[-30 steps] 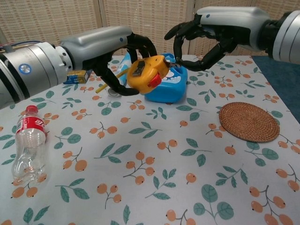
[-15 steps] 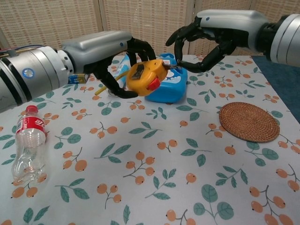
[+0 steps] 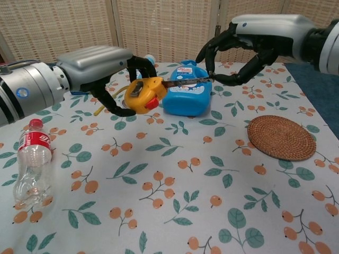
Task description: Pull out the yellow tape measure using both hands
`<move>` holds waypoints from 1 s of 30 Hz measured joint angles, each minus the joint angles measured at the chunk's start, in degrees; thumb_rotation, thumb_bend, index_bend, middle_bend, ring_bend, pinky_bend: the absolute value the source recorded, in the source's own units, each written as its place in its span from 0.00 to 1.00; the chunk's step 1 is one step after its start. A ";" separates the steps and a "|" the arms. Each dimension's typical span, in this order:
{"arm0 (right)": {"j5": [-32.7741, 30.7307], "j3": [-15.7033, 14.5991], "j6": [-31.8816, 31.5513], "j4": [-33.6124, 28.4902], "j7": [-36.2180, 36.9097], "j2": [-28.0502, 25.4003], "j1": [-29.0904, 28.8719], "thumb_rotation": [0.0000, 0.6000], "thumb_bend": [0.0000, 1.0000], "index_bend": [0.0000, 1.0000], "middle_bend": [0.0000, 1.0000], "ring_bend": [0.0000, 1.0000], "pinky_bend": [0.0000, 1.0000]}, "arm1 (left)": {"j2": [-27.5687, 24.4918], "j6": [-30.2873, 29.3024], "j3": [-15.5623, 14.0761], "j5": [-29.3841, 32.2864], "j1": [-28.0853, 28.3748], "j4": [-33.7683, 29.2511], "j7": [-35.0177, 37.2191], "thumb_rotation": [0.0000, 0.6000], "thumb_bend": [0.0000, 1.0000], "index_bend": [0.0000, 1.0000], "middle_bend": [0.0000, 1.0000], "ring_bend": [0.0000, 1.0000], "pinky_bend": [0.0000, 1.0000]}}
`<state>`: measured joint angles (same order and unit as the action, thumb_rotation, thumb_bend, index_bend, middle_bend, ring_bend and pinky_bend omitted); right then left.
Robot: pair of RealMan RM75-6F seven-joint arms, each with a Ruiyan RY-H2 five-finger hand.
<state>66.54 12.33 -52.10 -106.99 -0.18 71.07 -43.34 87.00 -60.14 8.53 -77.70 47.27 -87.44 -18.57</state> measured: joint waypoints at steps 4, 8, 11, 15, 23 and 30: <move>1.87 -0.61 -0.08 -1.73 2.36 -2.62 1.41 1.00 0.47 0.75 0.25 0.11 0.00 | -0.08 -0.21 -0.90 -1.13 -0.71 2.74 2.38 1.00 0.33 0.59 0.58 0.51 0.19; 4.41 -1.22 -0.51 -3.56 5.74 -5.74 3.21 1.00 0.47 0.76 0.25 0.11 0.00 | -0.07 -0.52 -1.83 -2.48 -1.42 5.69 5.18 1.00 0.33 0.59 0.58 0.51 0.19; 7.14 -1.79 -1.14 -4.94 8.91 -8.50 4.82 1.00 0.47 0.76 0.25 0.11 0.00 | 0.04 -0.92 -2.59 -3.67 -2.06 8.28 7.85 1.00 0.33 0.59 0.58 0.51 0.19; 11.57 -2.87 -2.48 -6.57 13.92 -12.73 7.35 1.00 0.47 0.77 0.26 0.11 0.00 | 0.27 -1.57 -3.50 -5.40 -2.74 11.73 10.43 1.00 0.33 0.59 0.58 0.51 0.19; 21.09 -6.18 -7.00 -8.36 23.04 -19.85 12.51 1.00 0.47 0.77 0.26 0.11 0.00 | 1.08 -1.73 -4.50 -7.36 -3.38 17.05 14.93 1.00 0.33 0.59 0.58 0.51 0.19; 29.50 -9.65 -13.69 -7.89 32.25 -25.19 17.04 1.00 0.48 0.77 0.26 0.11 0.00 | 1.71 -1.36 -4.88 -8.65 -3.25 19.58 18.25 1.00 0.33 0.60 0.58 0.51 0.19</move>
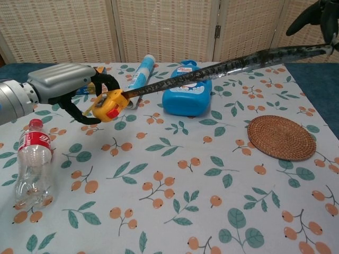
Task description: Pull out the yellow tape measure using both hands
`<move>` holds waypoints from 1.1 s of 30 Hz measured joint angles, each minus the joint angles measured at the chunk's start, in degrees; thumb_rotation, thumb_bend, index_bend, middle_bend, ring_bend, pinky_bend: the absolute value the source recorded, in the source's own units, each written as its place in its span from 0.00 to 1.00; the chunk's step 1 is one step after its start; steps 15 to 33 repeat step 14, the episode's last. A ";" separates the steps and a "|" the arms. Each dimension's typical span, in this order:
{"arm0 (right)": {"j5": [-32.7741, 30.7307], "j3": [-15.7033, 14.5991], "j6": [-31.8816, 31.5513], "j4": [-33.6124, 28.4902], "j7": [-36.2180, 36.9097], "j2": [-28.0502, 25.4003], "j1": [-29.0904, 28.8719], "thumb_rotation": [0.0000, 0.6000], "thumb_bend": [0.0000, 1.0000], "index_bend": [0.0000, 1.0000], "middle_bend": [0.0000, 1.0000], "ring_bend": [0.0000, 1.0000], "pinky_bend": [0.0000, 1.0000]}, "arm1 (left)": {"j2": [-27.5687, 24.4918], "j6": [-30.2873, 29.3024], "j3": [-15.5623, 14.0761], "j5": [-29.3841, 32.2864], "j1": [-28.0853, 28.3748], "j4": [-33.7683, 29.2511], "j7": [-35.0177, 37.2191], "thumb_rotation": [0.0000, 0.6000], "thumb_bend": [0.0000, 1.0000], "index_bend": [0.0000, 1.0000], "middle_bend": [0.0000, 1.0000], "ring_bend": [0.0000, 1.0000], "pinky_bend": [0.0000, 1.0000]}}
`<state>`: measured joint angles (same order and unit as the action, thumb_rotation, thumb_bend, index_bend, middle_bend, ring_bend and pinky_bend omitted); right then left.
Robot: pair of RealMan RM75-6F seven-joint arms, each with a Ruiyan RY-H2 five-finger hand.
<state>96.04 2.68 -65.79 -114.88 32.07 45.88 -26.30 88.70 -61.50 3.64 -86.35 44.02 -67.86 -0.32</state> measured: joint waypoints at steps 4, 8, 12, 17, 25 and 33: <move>4.15 -1.95 -4.44 1.44 5.16 -2.45 2.37 1.00 0.47 0.77 0.26 0.11 0.00 | 0.42 -0.07 -0.11 -0.77 0.12 1.68 2.24 1.00 0.33 0.60 0.58 0.51 0.19; 6.68 -3.52 -8.22 3.71 9.62 -4.02 4.27 1.00 0.47 0.78 0.27 0.11 0.00 | 0.91 -0.14 -0.35 -1.53 0.21 3.57 4.09 1.00 0.33 0.60 0.58 0.51 0.19; 7.75 -4.52 -9.73 6.31 12.66 -4.65 5.24 1.00 0.47 0.78 0.27 0.11 0.00 | 1.42 -0.16 -0.46 -1.98 0.33 4.93 4.83 1.00 0.33 0.60 0.58 0.52 0.19; 7.95 -4.69 -9.80 6.88 13.49 -4.71 5.23 1.00 0.48 0.78 0.27 0.11 0.00 | 1.56 0.06 -0.46 -2.05 0.44 5.24 5.06 1.00 0.33 0.60 0.58 0.51 0.19; 7.95 -4.69 -9.80 6.88 13.49 -4.71 5.23 1.00 0.48 0.78 0.27 0.11 0.00 | 1.56 0.06 -0.46 -2.05 0.44 5.24 5.06 1.00 0.33 0.60 0.58 0.51 0.19; 7.95 -4.69 -9.80 6.88 13.49 -4.71 5.23 1.00 0.48 0.78 0.27 0.11 0.00 | 1.56 0.06 -0.46 -2.05 0.44 5.24 5.06 1.00 0.33 0.60 0.58 0.51 0.19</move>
